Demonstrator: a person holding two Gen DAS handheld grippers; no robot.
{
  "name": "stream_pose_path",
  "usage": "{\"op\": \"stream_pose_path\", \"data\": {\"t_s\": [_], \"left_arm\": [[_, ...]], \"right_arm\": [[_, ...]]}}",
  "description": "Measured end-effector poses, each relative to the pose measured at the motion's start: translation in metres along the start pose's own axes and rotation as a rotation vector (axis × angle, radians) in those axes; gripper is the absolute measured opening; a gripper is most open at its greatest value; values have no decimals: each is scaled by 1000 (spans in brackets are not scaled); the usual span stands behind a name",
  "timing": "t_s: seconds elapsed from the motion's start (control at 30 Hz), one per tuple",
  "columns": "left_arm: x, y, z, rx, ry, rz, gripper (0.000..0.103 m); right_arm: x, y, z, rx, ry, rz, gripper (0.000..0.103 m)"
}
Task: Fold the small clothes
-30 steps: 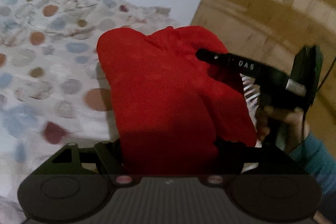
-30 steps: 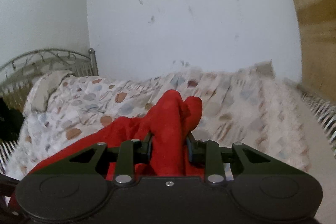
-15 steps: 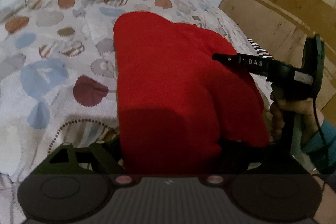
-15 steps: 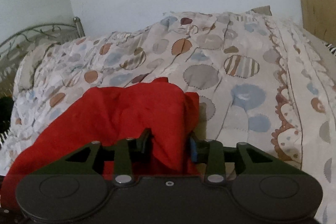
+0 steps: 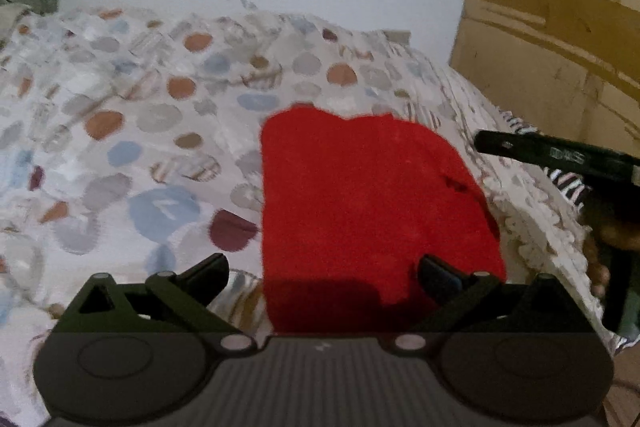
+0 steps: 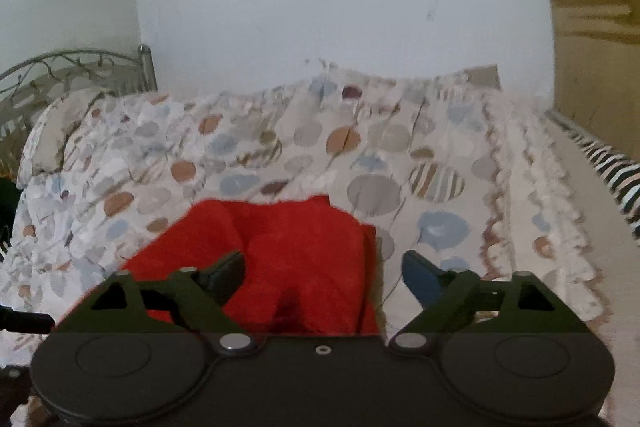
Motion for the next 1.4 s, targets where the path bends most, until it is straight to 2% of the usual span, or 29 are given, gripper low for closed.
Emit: {"op": "stream_pose_path", "data": {"t_s": [0.17, 0.47, 0.73, 1.0, 1.13, 1.4], "left_arm": [[-1, 2, 49, 87, 30, 21, 103], [3, -15, 131, 195, 80, 6, 103], [9, -55, 180, 230, 103, -4, 103], [5, -94, 201, 243, 112, 13, 103], [1, -106, 198, 217, 112, 16, 103], [-6, -113, 193, 199, 115, 44, 103]], "right_arm": [[-12, 7, 60, 79, -13, 10, 102], [-36, -7, 168, 199, -48, 14, 102], [-62, -47, 241, 252, -66, 35, 103], [-84, -90, 279, 257, -73, 47, 103], [-88, -107, 281, 230, -78, 51, 103], [-91, -114, 277, 198, -93, 46, 103]]}}
Point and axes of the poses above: each gripper's, at about its wrist camera, not at the fingertips, and z roughly against the way its jaws point, x to its right, y to its top, the point moved 6 cm from there along -z, roughly the way its jaws point, and after that the axes turned 1 degree about -y, right-handed, at the moved point
